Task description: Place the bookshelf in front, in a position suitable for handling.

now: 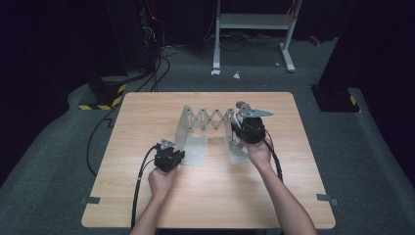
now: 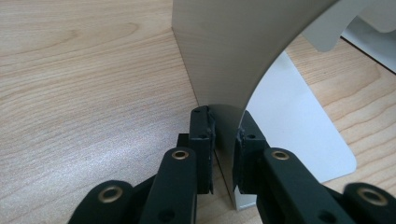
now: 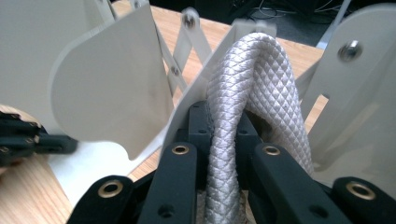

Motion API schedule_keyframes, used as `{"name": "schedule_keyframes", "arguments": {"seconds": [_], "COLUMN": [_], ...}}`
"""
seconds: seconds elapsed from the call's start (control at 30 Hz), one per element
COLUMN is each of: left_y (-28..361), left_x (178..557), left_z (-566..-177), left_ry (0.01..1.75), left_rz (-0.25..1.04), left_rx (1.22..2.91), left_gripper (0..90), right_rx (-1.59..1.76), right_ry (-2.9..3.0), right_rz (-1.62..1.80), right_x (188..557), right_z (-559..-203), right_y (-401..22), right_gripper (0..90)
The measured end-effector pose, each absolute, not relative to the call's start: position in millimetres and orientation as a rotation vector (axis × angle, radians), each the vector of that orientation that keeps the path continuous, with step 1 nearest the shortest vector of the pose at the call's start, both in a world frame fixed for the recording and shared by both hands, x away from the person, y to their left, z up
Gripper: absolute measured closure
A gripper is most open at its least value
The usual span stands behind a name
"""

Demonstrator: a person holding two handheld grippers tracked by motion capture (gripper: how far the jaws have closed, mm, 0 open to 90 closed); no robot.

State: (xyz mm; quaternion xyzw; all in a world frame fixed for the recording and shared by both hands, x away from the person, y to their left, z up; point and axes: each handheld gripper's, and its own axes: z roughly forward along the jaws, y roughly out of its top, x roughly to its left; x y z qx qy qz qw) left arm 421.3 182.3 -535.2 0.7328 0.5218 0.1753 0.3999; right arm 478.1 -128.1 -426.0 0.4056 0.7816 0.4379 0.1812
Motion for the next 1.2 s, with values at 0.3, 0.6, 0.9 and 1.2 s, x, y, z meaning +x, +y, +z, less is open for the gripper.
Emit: {"name": "schedule_keyframes", "arguments": {"seconds": [0.3,0.6,0.9,1.2], "left_y": [182.2,182.2,182.3,182.1], "left_x": [421.1,421.1,421.2,421.1], "left_z": [-535.3,-535.2,-535.2,-535.3], "left_ry": [1.320,1.320,1.317,1.318], "left_rz": [0.440,0.440,0.440,0.441], "left_rx": [1.851,1.852,1.854,1.853], "left_gripper": [80.1,80.1,80.1,80.0], "right_rx": [1.111,1.165,1.204,1.265], "right_ry": [2.187,2.205,2.222,2.244], "right_rz": [1.227,1.199,1.132,1.055], "right_x": [483.0,494.5,499.4,506.5], "right_z": [-408.2,-421.0,-448.7,-481.4], "right_y": [-124.7,-120.8,-115.6,-110.5], "right_gripper": [83.6,83.6,83.5,83.6]}}
